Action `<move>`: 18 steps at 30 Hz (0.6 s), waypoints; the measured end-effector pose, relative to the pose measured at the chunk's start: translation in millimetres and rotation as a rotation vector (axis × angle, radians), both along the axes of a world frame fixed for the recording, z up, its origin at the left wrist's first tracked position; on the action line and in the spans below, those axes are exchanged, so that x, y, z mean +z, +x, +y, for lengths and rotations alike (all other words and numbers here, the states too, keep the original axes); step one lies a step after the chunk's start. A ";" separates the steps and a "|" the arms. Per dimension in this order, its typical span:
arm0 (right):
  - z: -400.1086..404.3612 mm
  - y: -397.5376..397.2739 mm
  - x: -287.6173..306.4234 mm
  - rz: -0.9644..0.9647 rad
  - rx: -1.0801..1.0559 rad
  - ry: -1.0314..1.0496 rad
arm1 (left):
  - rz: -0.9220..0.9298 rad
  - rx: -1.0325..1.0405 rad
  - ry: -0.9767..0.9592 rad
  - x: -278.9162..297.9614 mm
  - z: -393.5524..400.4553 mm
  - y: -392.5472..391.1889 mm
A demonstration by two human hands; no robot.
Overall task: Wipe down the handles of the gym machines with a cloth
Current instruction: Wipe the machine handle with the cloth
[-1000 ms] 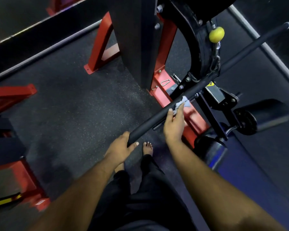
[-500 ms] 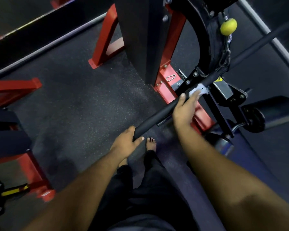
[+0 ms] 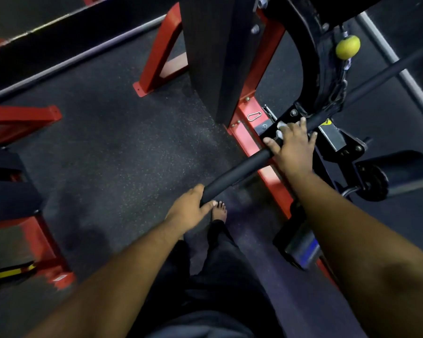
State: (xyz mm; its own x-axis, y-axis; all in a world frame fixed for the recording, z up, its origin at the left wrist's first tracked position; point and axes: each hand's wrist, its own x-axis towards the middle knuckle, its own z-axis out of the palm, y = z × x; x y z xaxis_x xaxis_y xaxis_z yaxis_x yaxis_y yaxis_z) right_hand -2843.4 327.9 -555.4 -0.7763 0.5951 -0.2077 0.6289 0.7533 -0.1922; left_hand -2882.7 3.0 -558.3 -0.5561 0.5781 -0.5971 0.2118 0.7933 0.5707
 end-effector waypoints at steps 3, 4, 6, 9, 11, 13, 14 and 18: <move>-21.0 3.4 7.4 -0.060 0.185 0.028 | -0.008 -0.006 0.002 -0.7 0.1 -1.8; -38.3 6.8 8.1 -0.061 0.260 0.013 | -0.011 -0.010 0.002 -0.7 0.0 -3.1; -70.0 16.4 8.2 -0.064 0.391 -0.014 | -0.023 -0.017 -0.003 -1.2 0.1 -4.4; -65.9 22.8 7.8 -0.077 0.561 -0.003 | -0.032 -0.029 -0.003 -0.6 -0.2 -3.0; -33.0 17.9 10.3 -0.104 0.654 0.083 | -0.024 -0.027 0.003 0.4 -0.6 -0.5; 7.4 6.8 16.3 -0.199 0.621 0.141 | -0.027 -0.017 0.006 2.7 -0.1 3.2; 23.8 0.3 20.2 -0.274 0.591 0.162 | -0.025 -0.018 0.010 3.8 0.3 5.1; 35.0 -24.6 32.0 -0.484 0.583 0.226 | -0.009 -0.032 0.019 8.3 0.0 9.4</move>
State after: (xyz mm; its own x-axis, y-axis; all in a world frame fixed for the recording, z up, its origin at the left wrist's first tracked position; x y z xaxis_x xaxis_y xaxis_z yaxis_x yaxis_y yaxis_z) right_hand -2868.1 362.9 -523.4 -0.8304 0.1878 -0.5246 0.0950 0.9754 0.1987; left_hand -2873.4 3.1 -550.0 -0.5318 0.6072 -0.5904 0.2323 0.7750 0.5878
